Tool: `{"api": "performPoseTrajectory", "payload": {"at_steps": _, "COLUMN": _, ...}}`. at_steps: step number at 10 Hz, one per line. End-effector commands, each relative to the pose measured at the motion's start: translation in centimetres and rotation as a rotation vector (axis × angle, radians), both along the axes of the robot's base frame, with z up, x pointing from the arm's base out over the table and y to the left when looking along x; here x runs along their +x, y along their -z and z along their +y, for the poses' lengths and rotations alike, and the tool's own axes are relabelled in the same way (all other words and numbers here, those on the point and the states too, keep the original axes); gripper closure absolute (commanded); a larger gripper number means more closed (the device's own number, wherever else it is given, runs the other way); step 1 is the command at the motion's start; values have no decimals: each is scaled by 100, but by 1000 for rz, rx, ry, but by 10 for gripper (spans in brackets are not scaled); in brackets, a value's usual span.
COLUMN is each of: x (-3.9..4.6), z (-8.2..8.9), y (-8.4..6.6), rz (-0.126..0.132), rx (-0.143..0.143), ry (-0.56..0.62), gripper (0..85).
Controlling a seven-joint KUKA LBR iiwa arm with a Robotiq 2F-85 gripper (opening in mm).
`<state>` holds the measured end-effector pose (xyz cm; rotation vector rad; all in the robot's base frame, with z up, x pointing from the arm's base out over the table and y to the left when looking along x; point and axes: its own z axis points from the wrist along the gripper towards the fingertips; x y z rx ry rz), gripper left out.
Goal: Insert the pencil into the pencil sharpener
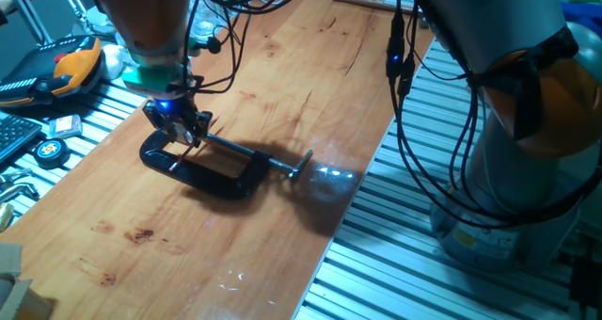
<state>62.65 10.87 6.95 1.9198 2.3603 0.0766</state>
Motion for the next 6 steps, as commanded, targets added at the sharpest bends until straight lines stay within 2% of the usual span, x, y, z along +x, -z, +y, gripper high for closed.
{"api": "performPoseTrajectory", "payload": {"at_steps": 1, "x": 0, "z": -22, "y": 17, "rz": -1, "rx": 5, "ry": 28, "gripper": 340}}
{"api": "performPoseTrajectory", "payload": {"at_steps": 4, "x": 22, "z": -16, "y": 66, "rz": -16, "rx": 29, "ry": 141, "gripper": 340}}
{"api": "performPoseTrajectory", "payload": {"at_steps": 6, "x": 35, "z": 19, "y": 70, "rz": -22, "rx": 34, "ry": 168, "gripper": 340}}
